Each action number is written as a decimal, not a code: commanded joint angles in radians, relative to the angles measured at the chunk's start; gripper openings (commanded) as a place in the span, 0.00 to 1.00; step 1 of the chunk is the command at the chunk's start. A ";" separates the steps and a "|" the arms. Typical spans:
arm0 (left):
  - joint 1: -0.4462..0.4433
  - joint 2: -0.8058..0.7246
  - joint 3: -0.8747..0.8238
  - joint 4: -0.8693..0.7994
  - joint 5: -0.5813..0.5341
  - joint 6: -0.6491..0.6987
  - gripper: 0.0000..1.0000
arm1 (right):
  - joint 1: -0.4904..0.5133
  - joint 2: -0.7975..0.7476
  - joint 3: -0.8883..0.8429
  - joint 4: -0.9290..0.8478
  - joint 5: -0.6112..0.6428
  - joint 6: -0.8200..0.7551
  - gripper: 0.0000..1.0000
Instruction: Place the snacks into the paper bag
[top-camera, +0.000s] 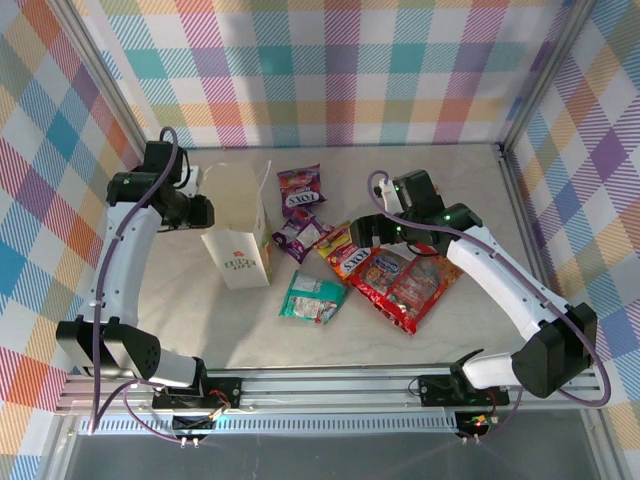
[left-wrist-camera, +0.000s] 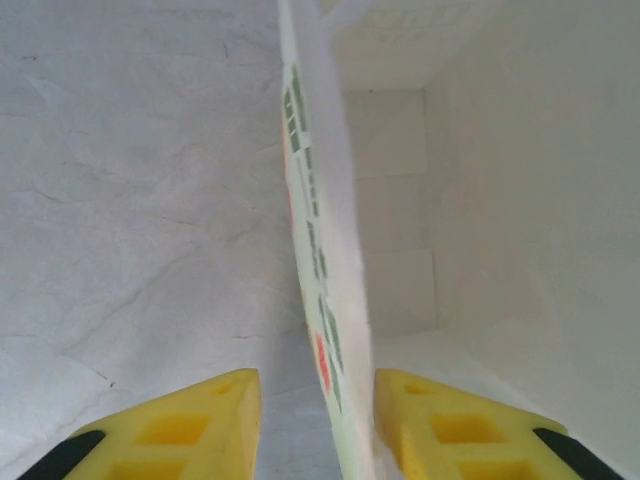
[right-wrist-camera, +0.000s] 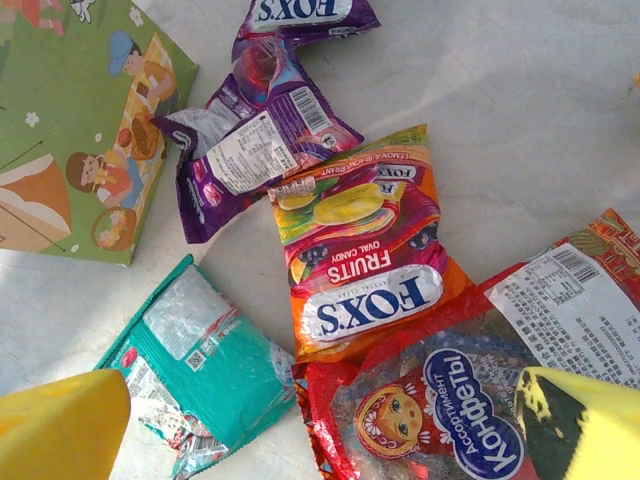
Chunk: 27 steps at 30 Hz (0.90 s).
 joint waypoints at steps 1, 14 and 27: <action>0.020 -0.029 0.010 -0.022 0.031 0.020 0.36 | 0.010 0.003 0.025 -0.012 0.007 0.016 0.99; 0.021 0.043 0.088 -0.060 0.058 0.036 0.09 | 0.013 -0.011 0.015 -0.020 0.019 0.015 0.99; 0.021 0.071 0.115 -0.016 0.058 0.114 0.07 | 0.014 -0.017 0.006 -0.028 0.039 0.002 0.99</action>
